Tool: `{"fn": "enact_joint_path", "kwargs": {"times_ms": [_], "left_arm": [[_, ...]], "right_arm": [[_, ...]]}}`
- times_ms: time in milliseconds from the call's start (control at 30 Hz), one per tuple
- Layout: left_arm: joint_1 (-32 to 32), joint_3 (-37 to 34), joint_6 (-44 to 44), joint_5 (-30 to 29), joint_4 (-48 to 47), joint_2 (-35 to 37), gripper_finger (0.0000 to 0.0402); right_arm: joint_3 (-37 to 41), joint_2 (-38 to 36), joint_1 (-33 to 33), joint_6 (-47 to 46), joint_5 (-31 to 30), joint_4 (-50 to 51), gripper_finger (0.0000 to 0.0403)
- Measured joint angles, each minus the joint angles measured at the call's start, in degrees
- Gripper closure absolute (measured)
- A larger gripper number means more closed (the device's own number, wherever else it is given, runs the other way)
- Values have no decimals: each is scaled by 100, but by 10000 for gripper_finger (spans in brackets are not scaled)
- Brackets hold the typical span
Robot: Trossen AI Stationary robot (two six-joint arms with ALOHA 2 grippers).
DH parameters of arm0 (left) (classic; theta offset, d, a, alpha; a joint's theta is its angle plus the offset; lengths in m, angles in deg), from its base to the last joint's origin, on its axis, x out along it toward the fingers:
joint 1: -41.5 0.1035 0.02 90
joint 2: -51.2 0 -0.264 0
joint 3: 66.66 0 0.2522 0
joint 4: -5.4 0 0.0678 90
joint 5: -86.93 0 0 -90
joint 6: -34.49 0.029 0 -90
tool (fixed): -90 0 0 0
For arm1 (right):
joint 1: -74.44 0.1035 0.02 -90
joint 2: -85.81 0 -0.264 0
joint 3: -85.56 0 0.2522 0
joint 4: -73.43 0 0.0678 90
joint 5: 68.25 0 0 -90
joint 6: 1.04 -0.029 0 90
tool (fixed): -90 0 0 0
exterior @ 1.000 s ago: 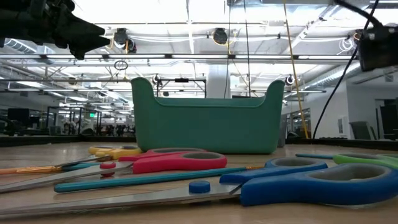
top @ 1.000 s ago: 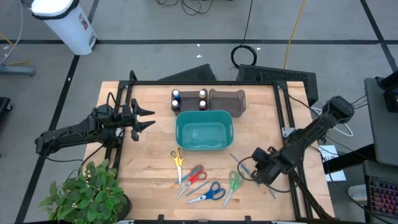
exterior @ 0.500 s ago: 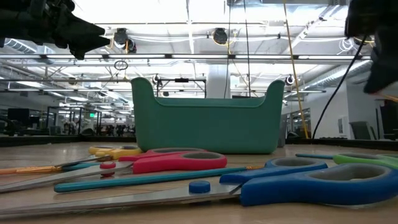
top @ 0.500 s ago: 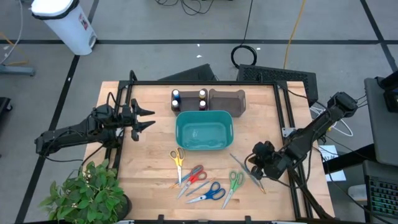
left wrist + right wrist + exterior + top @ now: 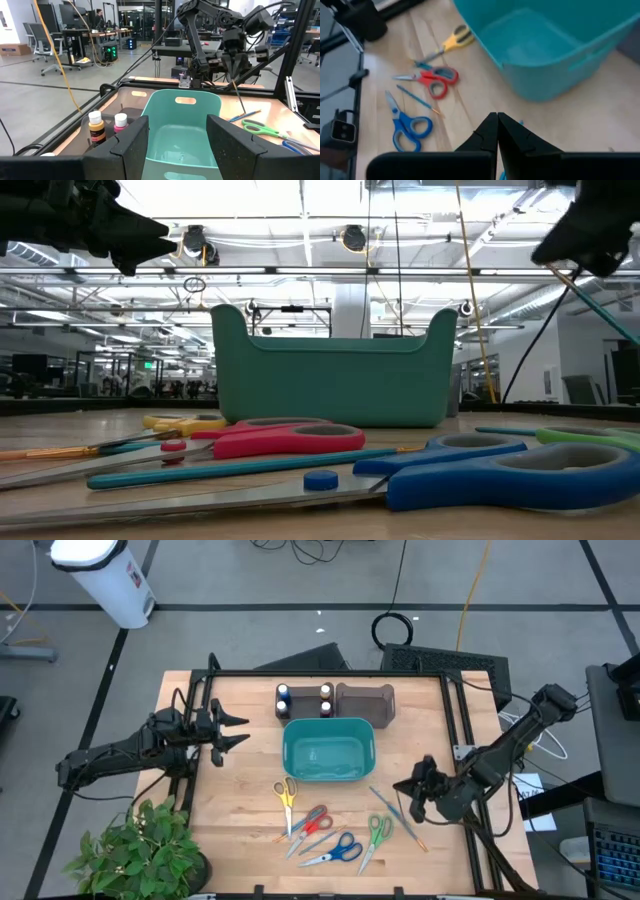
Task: Pick & Place Paint Supplies
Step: Put the blue paint brush into the right black bin
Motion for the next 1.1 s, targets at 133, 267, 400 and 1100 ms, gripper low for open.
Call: {"fn": "enact_joint_path", "kwargs": {"times_ms": [133,267,400,1100], "left_arm": [[-1,0,0,2,-1,0,195],[0,0,0,1,1,0,195],[0,0,0,1,1,0,194],[0,2,0,0,1,0,195]], "right_arm": [[0,-133,-39,448,-350,-182,403],[-2,-241,-146,1010,-613,-501,403],[-2,-284,-306,1734,-857,-930,403],[2,-549,-1876,4236,590,-2747,403]]}}
